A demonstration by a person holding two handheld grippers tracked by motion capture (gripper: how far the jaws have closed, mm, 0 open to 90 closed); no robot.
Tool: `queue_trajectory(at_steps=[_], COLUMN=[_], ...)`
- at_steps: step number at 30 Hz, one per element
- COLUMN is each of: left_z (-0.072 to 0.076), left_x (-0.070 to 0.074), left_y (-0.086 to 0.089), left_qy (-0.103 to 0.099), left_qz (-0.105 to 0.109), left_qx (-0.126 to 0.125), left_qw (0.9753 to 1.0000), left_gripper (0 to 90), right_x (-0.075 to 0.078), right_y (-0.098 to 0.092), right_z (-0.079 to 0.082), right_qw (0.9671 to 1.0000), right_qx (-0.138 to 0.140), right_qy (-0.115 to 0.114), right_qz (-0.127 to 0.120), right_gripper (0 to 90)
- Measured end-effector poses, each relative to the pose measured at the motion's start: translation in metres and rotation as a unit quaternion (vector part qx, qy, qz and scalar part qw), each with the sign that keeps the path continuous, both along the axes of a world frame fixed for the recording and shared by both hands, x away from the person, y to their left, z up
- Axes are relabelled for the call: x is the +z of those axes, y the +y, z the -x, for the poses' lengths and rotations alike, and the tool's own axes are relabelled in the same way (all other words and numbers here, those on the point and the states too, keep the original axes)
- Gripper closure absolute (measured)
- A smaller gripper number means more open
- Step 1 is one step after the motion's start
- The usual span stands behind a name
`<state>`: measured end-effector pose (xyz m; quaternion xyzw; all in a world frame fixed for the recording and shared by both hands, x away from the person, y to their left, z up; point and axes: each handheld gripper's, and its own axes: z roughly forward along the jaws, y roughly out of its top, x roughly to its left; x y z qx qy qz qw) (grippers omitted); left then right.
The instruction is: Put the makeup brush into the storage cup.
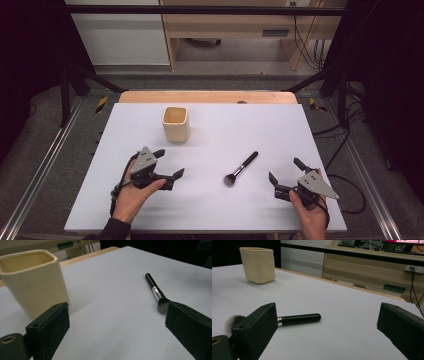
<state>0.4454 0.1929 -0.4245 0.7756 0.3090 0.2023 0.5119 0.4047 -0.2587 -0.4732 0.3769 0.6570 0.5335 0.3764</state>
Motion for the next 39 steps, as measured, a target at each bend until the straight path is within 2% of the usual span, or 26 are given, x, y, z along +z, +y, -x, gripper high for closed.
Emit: queue_trajectory(at_steps=[6,12,19,25,31,33,36,39], left_z=[-0.005,-0.009,-0.015,-0.021,-0.025,-0.027,-0.031,-0.034], left_x=[0.003,0.009,0.016,0.018,0.018,0.017,0.014,0.011], left_y=[-0.036,-0.063,-0.093,-0.118,-0.139,-0.145,-0.153,-0.162], left_qy=[0.002,0.015,0.025,0.033,0.031,0.026,0.034,0.041], left_qz=[-0.04,-0.048,-0.082,-0.097,-0.105,-0.101,-0.087,-0.094], left_qx=[-0.026,-0.038,-0.056,-0.069,-0.079,-0.071,-0.069,-0.069], left_qw=[0.9989,0.998,0.9948,0.9924,0.9909,0.992,0.9932,0.9923], left_gripper=[5.2,5.4,5.8,6.7,6.8,6.8,6.8,6.8], right_x=[0.0,0.0,0.0,0.0,0.001,0.001,0.002,0.002], right_y=[-0.002,-0.003,-0.003,-0.004,-0.005,-0.005,-0.006,-0.007], right_z=[0.0,0.0,0.0,0.0,0.001,0.001,0.001,0.001], right_qw=[1.0,0.9999,0.9999,0.9998,0.9997,0.9996,0.9995,0.9994], right_qx=[-0.001,-0.003,-0.004,-0.008,-0.008,-0.007,-0.008,-0.011], right_qy=[0.005,0.01,0.015,0.017,0.023,0.026,0.029,0.03], right_qz=[-0.003,-0.001,0.003,0.003,0.002,0.0,-0.01,-0.015], right_gripper=[3.3,3.2,3.3,3.5,3.7,3.7,3.7,3.6])
